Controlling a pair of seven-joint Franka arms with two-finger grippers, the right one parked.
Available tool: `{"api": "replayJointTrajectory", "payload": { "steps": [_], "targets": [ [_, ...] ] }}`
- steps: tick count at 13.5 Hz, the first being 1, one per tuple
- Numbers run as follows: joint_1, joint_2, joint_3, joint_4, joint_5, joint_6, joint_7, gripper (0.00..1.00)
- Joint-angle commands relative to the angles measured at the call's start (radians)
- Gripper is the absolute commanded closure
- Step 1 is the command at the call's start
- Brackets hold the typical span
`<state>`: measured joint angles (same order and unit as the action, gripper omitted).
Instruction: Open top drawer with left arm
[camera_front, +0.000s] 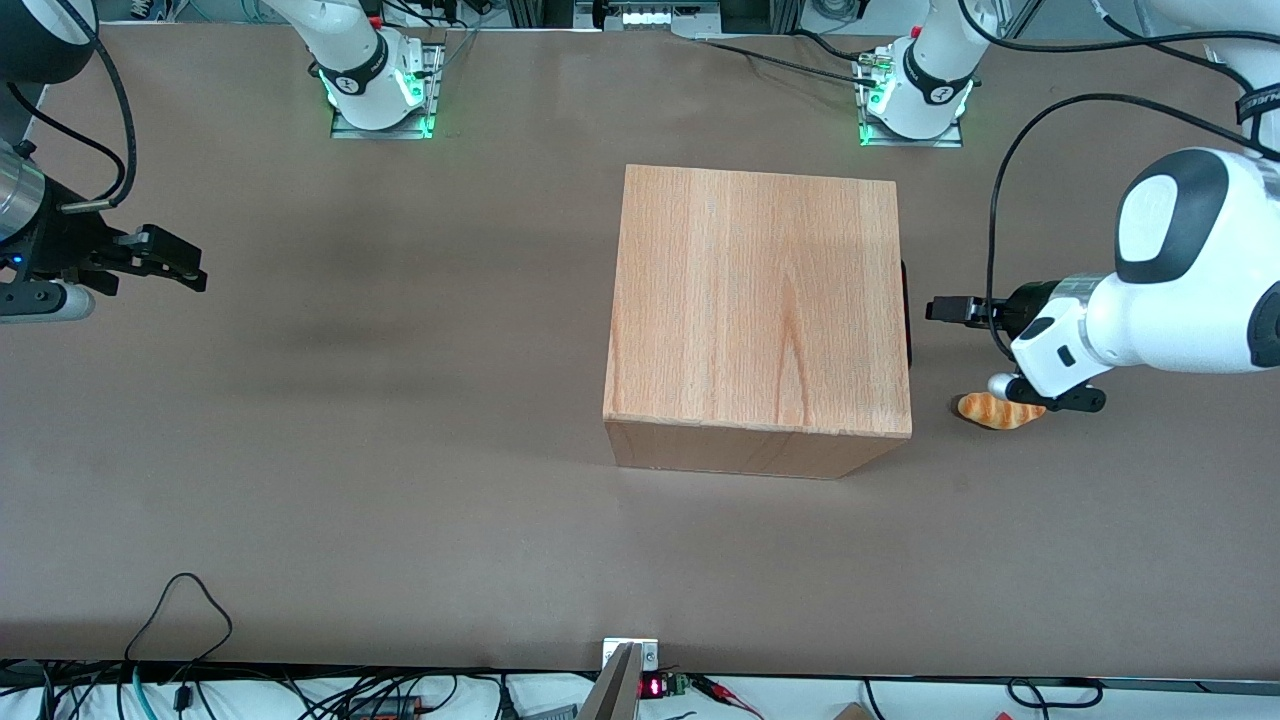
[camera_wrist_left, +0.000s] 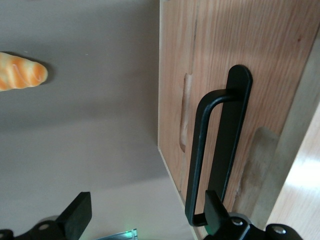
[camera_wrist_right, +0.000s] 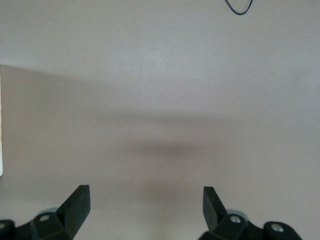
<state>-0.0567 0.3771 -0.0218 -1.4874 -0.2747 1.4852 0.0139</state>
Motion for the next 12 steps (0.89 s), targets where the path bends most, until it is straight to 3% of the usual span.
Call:
{"api": "replayJointTrajectory", "payload": {
  "steps": [1, 12],
  "targets": [
    [-0.005, 0.02, 0.005, 0.018, -0.024, 0.006, 0.024, 0.0],
    [0.005, 0.072, 0.005, 0.05, -0.08, 0.007, 0.023, 0.0]
  ]
}}
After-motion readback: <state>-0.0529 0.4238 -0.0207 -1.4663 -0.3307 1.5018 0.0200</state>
